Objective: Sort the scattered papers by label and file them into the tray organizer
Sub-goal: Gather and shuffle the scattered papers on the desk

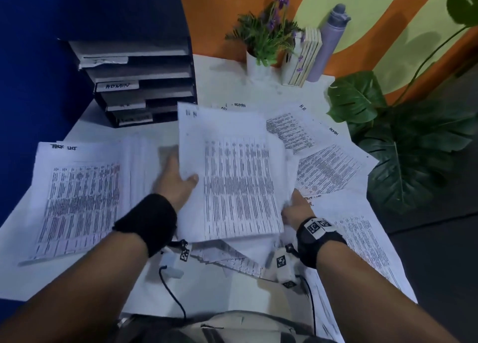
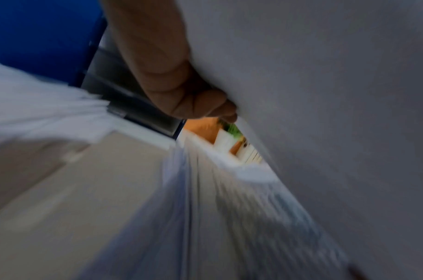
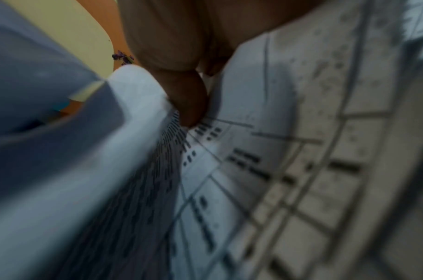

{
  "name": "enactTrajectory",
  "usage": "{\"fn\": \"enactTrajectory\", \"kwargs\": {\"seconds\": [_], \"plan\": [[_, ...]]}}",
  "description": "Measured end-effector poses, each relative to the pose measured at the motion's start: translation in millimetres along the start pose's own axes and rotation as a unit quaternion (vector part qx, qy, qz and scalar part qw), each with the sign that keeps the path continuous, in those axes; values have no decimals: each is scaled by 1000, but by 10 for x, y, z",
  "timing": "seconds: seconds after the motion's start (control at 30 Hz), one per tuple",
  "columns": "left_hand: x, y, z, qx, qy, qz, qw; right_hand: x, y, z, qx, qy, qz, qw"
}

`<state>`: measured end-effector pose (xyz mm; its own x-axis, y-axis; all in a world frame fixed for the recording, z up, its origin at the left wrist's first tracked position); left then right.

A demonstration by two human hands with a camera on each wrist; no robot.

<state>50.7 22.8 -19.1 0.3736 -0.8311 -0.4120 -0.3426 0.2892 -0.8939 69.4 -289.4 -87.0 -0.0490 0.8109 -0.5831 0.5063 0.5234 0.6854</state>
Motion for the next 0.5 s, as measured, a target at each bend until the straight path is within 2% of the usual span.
{"fn": "enactTrajectory", "kwargs": {"seconds": [0.07, 0.17, 0.23, 0.3, 0.37, 0.43, 0.5], "plan": [[174, 319, 27, -33, 27, 57, 997, 60, -36, -29, 59, 6, 63, 996], [348, 616, 23, -58, 51, 115, 990, 86, -121, -61, 166, 3, 154, 974], [420, 735, 21, -57, 63, 139, 987, 168, -110, -88, 200, 51, 201, 958], [485, 796, 33, -52, 75, 153, 984, 232, -27, -100, 176, 86, 182, 964], [536, 813, 49, -42, 69, 177, 981, 258, 116, -85, 76, 90, 91, 989], [495, 794, 90, -21, 26, 260, 965, 218, 218, -51, 2, 38, 21, 999], [408, 802, 140, -32, -16, 290, 956, 112, 253, -14, -4, -21, 42, 999]]}}
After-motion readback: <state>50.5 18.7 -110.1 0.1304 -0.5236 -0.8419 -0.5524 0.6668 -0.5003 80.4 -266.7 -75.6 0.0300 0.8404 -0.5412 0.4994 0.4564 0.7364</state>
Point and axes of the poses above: each hand's wrist, its own z-axis towards the middle knuckle, its own x-axis out of the palm, y = z × x, the point moved 8 cm from there along z, towards the middle knuckle, and after that the axes turned 12 degrees about -y, right-handed, at the moved point
